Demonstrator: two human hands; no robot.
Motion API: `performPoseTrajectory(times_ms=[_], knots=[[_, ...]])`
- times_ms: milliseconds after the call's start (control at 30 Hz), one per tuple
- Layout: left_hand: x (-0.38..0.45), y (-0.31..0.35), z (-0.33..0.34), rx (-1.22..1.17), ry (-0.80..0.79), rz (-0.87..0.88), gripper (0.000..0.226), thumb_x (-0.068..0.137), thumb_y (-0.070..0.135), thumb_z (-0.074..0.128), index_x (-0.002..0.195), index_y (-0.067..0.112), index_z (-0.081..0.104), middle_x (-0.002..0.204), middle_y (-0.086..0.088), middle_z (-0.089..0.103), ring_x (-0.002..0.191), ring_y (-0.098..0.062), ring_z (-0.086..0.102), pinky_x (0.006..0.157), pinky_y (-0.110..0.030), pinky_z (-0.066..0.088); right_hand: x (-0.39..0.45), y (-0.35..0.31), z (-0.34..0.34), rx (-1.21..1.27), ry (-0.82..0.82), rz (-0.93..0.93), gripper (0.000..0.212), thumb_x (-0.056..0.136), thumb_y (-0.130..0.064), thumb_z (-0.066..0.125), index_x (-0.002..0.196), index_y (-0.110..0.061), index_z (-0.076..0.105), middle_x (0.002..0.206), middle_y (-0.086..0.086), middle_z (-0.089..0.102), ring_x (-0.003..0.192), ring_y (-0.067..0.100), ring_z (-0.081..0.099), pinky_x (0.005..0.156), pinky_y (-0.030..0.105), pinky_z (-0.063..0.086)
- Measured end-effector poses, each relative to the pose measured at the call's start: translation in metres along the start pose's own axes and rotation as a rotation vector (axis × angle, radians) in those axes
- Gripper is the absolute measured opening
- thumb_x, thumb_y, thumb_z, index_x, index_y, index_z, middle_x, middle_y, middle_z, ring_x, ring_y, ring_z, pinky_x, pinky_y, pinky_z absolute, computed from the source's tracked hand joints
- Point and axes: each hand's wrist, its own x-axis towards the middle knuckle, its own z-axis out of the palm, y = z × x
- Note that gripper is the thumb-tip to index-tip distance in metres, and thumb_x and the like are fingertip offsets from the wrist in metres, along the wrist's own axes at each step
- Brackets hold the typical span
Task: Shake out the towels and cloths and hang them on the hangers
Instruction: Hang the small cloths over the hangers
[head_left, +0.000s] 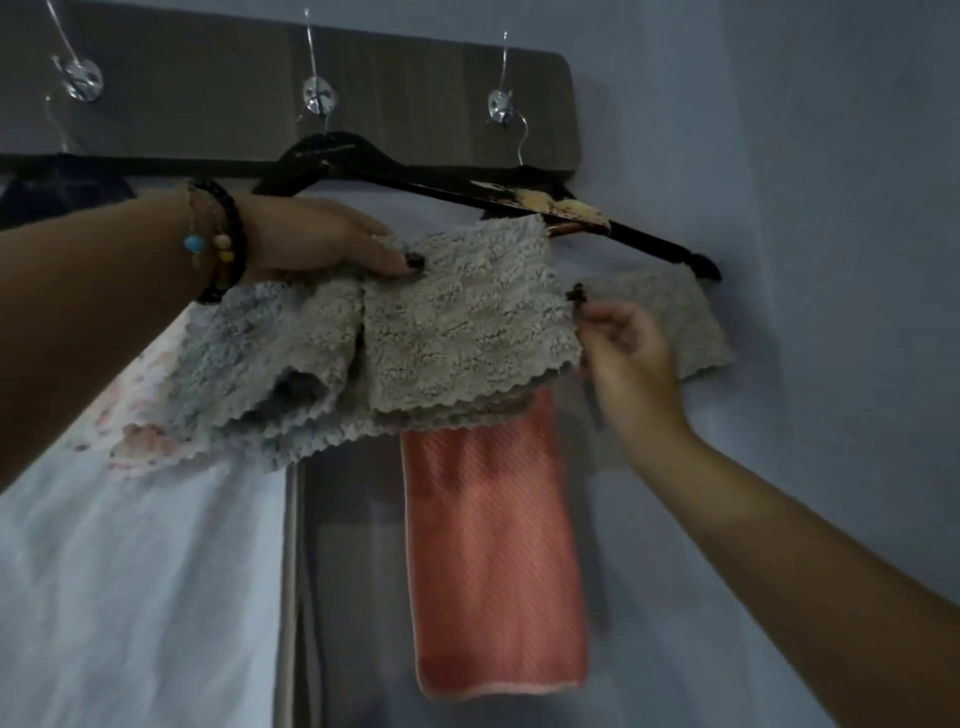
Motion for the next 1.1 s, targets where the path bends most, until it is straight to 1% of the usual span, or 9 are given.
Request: performPoseTrajectory(times_ms=[167,300,367,500,633,733,867,967,1100], knots=[[0.005,-0.008,0.001,0.042,0.026,-0.010,0.075,0.041,0.063,0.083,0.104,0.023,0.073,0.107,0.001,0.074,0.101,-0.023,0.069,0.097,-0.040,0.048,0.004,0.007,0.023,0.155,-0.335,0.299,0.026,0.094,-0.029,0.059,0.078,-0.027,0.079,0.101,0.004,0.075,0.105,0.025,0.067,0.100,0.044,0.049],[0.012,-0.010,0.014,0.135,0.125,0.011,0.025,0.089,0.034,0.062,0.109,0.020,0.066,0.108,0.006,0.067,0.100,-0.015,0.062,0.097,-0.029,0.042,0.010,0.002,0.027,0.211,-0.197,0.290,0.024,0.095,-0.020,0.057,0.080,-0.017,0.075,0.095,0.010,0.075,0.096,0.029,0.069,0.093,0.050,0.053],[0.017,-0.013,0.017,0.174,0.146,0.035,0.027,0.092,0.034,0.059,0.116,0.023,0.061,0.112,0.007,0.062,0.104,-0.014,0.058,0.100,-0.028,0.039,0.014,0.002,0.024,0.185,-0.125,0.279,0.014,0.090,-0.017,0.060,0.087,-0.011,0.073,0.096,0.014,0.073,0.094,0.032,0.069,0.088,0.053,0.055],[0.028,-0.024,0.019,0.246,0.136,0.047,0.036,0.091,0.044,0.058,0.121,0.022,0.058,0.121,0.005,0.059,0.113,-0.018,0.055,0.108,-0.034,0.038,0.013,0.010,0.017,0.181,-0.106,0.357,0.028,0.088,-0.007,0.052,0.105,0.013,0.062,0.107,0.029,0.066,0.094,0.042,0.066,0.067,0.035,0.055],[0.036,-0.032,0.020,0.363,0.187,0.031,0.057,0.087,0.054,0.060,0.132,0.021,0.054,0.129,0.000,0.057,0.117,-0.021,0.053,0.108,-0.039,0.037,0.013,0.010,0.019,0.157,-0.103,0.371,0.028,0.087,-0.028,0.059,0.098,-0.006,0.073,0.098,0.013,0.074,0.095,0.032,0.070,0.086,0.050,0.056],[0.037,-0.033,0.025,0.472,0.312,0.064,0.053,0.084,0.057,0.060,0.120,0.018,0.060,0.117,-0.003,0.062,0.106,-0.024,0.056,0.098,-0.037,0.044,0.015,0.000,0.020,0.151,-0.186,0.325,0.032,0.086,-0.049,0.061,0.096,-0.021,0.073,0.092,-0.001,0.075,0.087,0.017,0.071,0.084,0.039,0.057],[0.033,-0.040,0.040,0.697,0.470,0.081,0.054,0.083,0.067,0.050,0.103,0.017,0.056,0.098,-0.005,0.061,0.093,-0.027,0.057,0.080,-0.036,0.047,0.016,0.002,0.023,-0.125,-0.213,0.214,0.032,0.083,-0.021,0.072,0.114,-0.019,0.062,0.102,-0.003,0.071,0.086,0.010,0.069,0.073,0.024,0.057],[0.033,-0.058,0.054,0.879,0.575,0.155,0.065,0.089,0.066,0.038,0.131,0.016,0.042,0.127,-0.011,0.056,0.114,-0.030,0.052,0.094,-0.042,0.042,0.018,0.009,0.022,-0.173,-0.225,0.202,0.010,0.089,-0.016,0.067,0.096,-0.023,0.065,0.100,0.000,0.072,0.084,0.012,0.069,0.073,0.024,0.057],[0.026,-0.094,0.080,0.924,0.731,0.259,0.082,0.094,0.061,0.024,0.153,0.006,0.011,0.159,-0.015,0.016,0.148,-0.029,0.013,0.119,-0.049,0.011,0.020,0.026,0.023,-0.294,-0.213,0.156,0.005,0.088,-0.027,0.068,0.092,-0.024,0.067,0.096,-0.002,0.072,0.089,0.015,0.069,0.087,0.039,0.057]])
